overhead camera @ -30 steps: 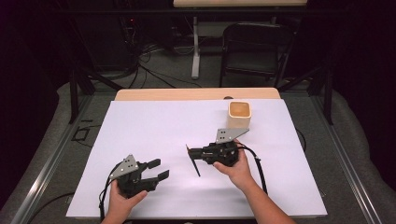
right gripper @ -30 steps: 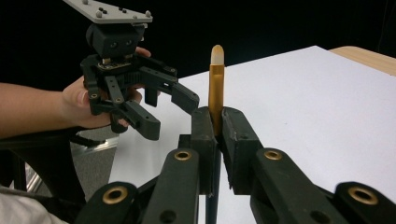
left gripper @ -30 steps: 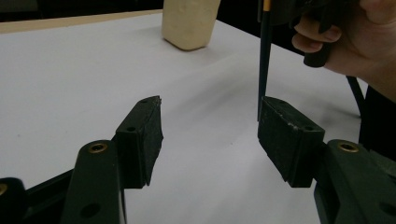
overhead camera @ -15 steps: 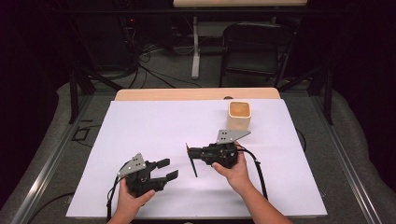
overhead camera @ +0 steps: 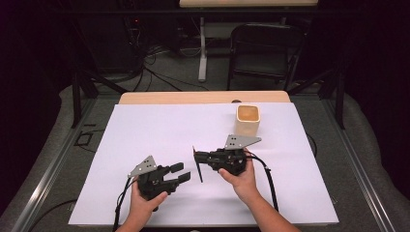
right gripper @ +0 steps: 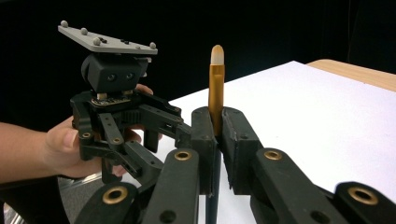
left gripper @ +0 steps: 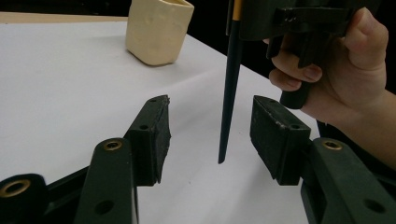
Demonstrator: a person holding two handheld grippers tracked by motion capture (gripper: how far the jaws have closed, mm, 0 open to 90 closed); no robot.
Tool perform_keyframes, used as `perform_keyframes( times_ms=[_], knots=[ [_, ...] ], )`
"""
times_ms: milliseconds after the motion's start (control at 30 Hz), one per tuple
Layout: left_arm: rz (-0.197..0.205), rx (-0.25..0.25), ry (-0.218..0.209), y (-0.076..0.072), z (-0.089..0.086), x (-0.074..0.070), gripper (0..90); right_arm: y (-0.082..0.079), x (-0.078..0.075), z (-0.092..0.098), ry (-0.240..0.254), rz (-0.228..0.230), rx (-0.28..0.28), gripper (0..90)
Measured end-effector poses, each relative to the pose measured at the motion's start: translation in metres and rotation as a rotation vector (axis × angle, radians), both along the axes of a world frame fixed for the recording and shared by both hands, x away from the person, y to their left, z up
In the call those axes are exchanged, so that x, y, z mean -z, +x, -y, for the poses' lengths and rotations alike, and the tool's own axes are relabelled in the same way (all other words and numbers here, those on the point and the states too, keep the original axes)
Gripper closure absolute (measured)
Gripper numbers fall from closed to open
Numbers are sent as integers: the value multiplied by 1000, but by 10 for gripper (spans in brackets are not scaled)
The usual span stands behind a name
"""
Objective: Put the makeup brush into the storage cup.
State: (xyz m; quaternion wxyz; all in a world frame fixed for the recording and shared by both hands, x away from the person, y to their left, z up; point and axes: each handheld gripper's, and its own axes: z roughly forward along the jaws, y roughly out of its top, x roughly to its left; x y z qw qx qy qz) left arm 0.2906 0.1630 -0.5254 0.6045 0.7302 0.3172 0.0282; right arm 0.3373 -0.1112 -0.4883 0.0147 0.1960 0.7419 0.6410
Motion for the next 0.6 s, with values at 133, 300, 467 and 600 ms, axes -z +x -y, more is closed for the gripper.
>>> perform_keyframes(
  times_ms=[133,300,467,600],
  knots=[
    [0,-1,-5,2,5,0,504,-1,2,0,21,-15,20,836],
    [-6,-1,-15,5,10,1,541,1,5,3,36,-35,41,836],
    [-7,7,-13,6,15,2,555,1,4,3,33,-33,49,837],
    [-9,15,-13,8,20,3,565,0,4,2,34,-34,51,836]
  ],
)
